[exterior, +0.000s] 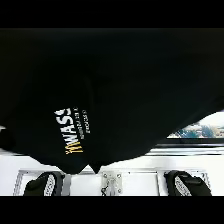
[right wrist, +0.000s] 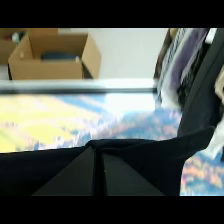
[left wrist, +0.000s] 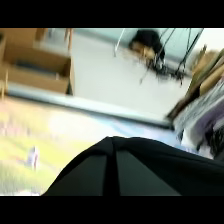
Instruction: Fold the clothes and pants, and hang the long-sleeved shirts on hangers.
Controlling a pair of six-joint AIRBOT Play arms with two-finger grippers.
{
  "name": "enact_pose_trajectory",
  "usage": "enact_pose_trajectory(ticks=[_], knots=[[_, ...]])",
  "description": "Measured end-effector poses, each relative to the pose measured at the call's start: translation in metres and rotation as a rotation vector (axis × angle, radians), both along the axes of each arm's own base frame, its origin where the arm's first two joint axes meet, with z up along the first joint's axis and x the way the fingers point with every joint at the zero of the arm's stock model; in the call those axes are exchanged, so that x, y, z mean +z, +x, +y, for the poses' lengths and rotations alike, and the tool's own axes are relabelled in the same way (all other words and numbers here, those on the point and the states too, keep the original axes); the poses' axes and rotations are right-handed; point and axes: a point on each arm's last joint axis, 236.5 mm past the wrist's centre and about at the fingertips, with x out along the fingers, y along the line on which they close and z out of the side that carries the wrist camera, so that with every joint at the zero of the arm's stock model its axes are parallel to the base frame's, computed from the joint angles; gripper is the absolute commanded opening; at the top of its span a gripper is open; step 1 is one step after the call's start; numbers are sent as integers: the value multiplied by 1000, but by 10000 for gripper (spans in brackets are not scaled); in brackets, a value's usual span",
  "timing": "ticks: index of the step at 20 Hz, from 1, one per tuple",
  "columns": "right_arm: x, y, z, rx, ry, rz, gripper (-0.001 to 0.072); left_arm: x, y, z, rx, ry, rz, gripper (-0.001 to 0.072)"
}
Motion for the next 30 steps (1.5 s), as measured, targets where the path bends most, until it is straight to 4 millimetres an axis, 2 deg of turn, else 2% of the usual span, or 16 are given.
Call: enact_pose_trajectory(ticks=[2, 4, 7, 9, 10, 11, 12, 13, 16, 17, 18, 19, 21, 24, 28, 30], knots=[[-42, 35, -3, 4, 11, 159, 8, -58, 47, 8, -39, -72, 184, 8], [-98, 79, -7, 9, 20, 351, 8, -124, 95, 8, -93, -128, 354, 8], [-189, 143, -15, 16, 25, 596, 8, -220, 167, -2, -157, -180, 546, 8], [-243, 185, -19, 18, 32, 687, 19, -280, 215, -11, -176, -198, 637, 12], [-265, 204, -20, 18, 37, 706, 60, -301, 237, -16, -181, -204, 661, 247], [-284, 224, -20, 18, 47, 707, 281, -320, 259, -20, -188, -210, 680, 637], [-297, 242, -18, 25, 65, 690, 541, -335, 278, -23, -194, -209, 696, 694], [-305, 255, -14, 32, 86, 672, 613, -346, 295, -25, -200, -210, 707, 694], [-305, 282, -10, 47, 122, 584, 599, -356, 325, -20, -210, -206, 710, 694], [-299, 285, -12, 47, 120, 557, 528, -355, 328, -12, -209, -198, 713, 694], [-291, 284, -13, 50, 114, 537, 469, -356, 326, -4, -203, -182, 723, 694], [-281, 280, -13, 57, 104, 521, 470, -361, 319, 6, -196, -160, 751, 694], [-266, 262, -9, 80, 88, 510, 470, -382, 290, 24, -182, -106, 843, 694], [-259, 216, 2, 112, 69, 539, 470, -437, 218, 39, -176, -73, 1046, 694], [-274, 143, 17, 143, 74, 598, 469, -509, 104, 27, -226, -82, 1297, 694], [-284, 113, 22, 150, 83, 619, 470, -533, 67, 22, -229, -92, 1358, 694]])
